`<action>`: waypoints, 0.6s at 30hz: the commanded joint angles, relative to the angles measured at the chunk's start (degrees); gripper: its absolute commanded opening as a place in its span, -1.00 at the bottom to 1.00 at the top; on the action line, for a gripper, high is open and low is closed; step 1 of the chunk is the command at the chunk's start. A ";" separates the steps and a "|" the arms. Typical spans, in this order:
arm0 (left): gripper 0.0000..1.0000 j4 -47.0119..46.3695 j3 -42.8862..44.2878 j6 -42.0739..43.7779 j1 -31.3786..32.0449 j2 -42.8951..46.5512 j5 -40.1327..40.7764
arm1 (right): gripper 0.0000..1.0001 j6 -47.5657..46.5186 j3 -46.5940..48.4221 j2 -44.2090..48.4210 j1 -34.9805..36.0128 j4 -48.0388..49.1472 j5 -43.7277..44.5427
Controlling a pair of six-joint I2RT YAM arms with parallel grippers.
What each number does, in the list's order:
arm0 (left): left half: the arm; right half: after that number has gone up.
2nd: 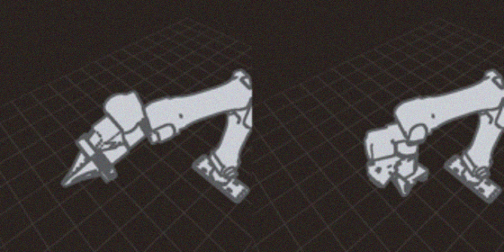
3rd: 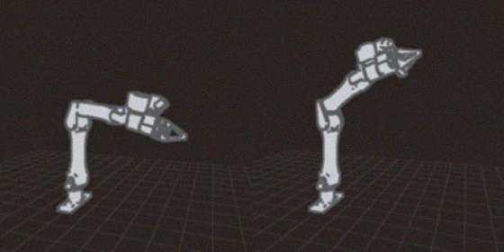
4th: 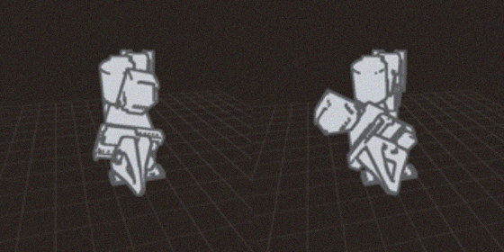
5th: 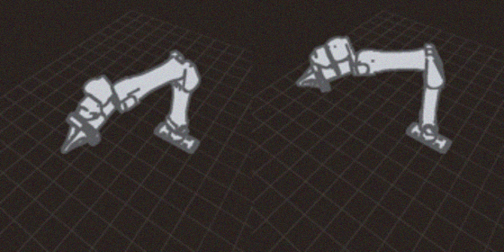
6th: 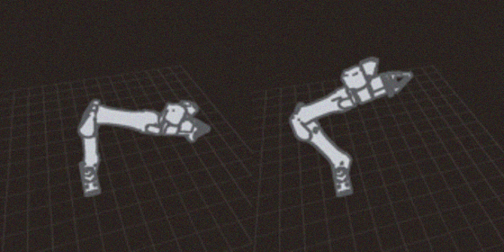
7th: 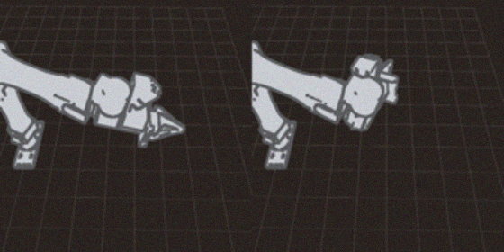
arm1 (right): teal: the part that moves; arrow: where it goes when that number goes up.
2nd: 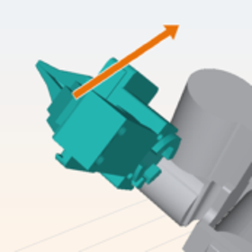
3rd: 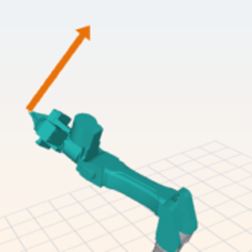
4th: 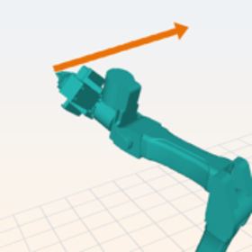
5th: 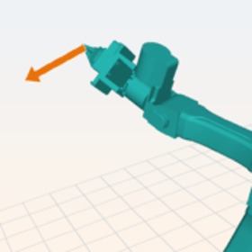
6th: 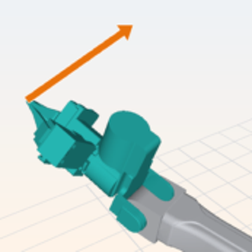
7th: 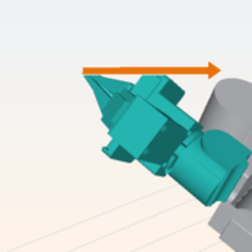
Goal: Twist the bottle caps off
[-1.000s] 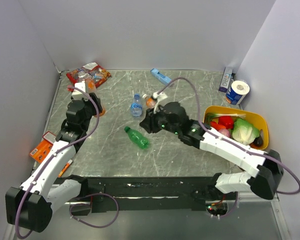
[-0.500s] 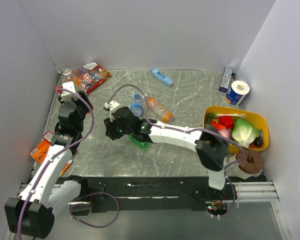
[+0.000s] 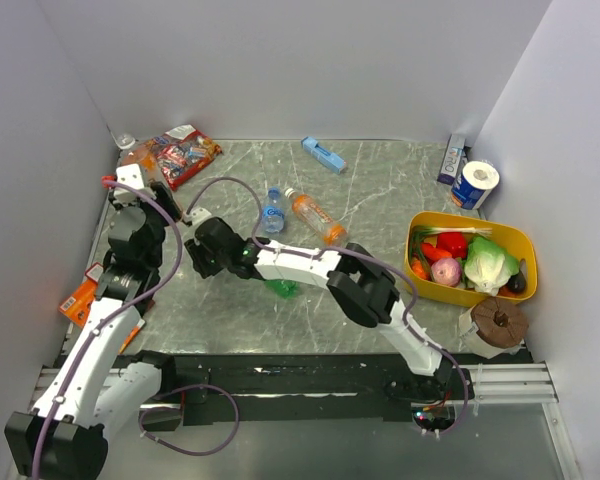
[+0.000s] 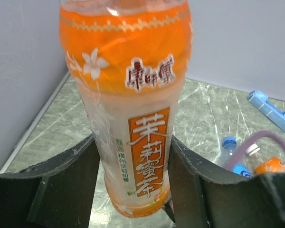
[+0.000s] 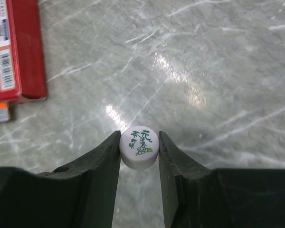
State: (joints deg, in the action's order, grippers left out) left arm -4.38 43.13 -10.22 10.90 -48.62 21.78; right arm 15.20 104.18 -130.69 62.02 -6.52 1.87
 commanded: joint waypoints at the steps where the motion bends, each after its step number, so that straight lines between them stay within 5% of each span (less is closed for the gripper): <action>1: 0.16 -0.98 2.74 -0.33 -0.26 2.48 -0.33 | -0.52 -0.70 6.73 -3.86 0.82 -0.76 0.16; 11: 0.16 0.86 4.15 0.64 -3.15 2.04 3.44 | -0.38 1.94 11.49 -9.76 1.79 -1.83 4.98; 18: 0.16 0.16 3.80 -0.94 -5.09 2.39 -1.30 | 0.29 1.68 9.73 -9.23 1.79 -1.21 5.95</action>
State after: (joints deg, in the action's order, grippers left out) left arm -3.01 44.38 -10.37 6.11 -47.07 22.48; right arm 16.88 113.97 -140.59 63.53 -9.28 5.65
